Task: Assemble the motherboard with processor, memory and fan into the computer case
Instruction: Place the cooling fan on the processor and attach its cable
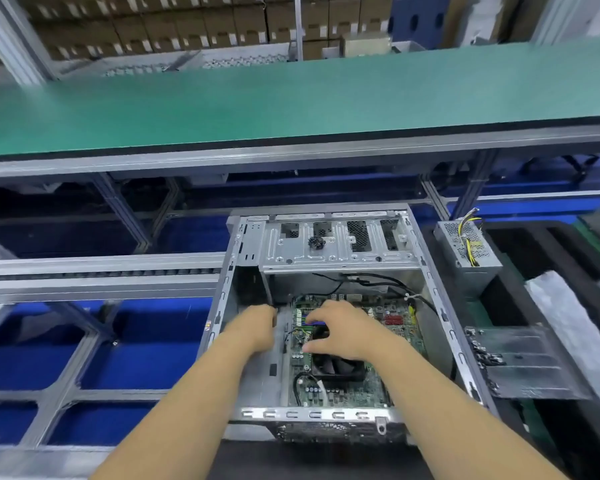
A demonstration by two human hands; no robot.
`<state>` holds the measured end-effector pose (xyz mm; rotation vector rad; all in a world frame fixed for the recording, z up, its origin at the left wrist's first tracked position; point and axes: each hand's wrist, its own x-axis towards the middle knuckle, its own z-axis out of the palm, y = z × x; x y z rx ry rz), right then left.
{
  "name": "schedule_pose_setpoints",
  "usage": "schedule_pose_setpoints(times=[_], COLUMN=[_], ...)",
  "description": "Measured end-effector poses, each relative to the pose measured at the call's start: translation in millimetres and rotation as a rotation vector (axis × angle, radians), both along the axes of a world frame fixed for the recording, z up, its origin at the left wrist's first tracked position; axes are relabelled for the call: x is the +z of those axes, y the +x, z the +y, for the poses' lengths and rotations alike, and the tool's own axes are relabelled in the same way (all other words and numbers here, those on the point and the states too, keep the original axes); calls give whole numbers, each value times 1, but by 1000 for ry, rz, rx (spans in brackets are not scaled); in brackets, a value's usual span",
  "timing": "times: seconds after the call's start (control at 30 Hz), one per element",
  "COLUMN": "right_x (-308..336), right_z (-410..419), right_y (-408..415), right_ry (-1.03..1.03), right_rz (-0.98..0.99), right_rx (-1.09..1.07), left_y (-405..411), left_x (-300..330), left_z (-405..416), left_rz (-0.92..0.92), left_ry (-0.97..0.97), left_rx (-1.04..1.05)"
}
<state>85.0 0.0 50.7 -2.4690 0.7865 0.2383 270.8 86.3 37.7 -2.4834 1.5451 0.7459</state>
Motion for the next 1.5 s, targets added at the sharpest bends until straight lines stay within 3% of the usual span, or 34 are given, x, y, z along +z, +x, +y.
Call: schedule_pose_setpoints(times=[0.23, 0.5, 0.83, 1.1, 1.3, 1.5], right_x=[-20, -24, -25, -23, -19, -18], right_z=[-14, -11, -18, -19, -19, -19], right_y=[-22, -9, -13, -16, -17, -19], right_ry=[89, 61, 54, 85, 112, 136], right_rz=[2, -79, -97, -134, -147, -160], right_rx=[-60, -129, -153, -159, -159, -174], left_y=[-20, -13, -14, -19, -16, -11], left_x=[-22, -22, -22, -18, -20, -19], left_z=[-2, -15, -11, -8, -10, -10], left_rz=[159, 226, 8, -1, 49, 278], left_ry=[-24, -286, -153, -92, -161, -312], left_rx=[-7, 273, -1, -99, -13, 302])
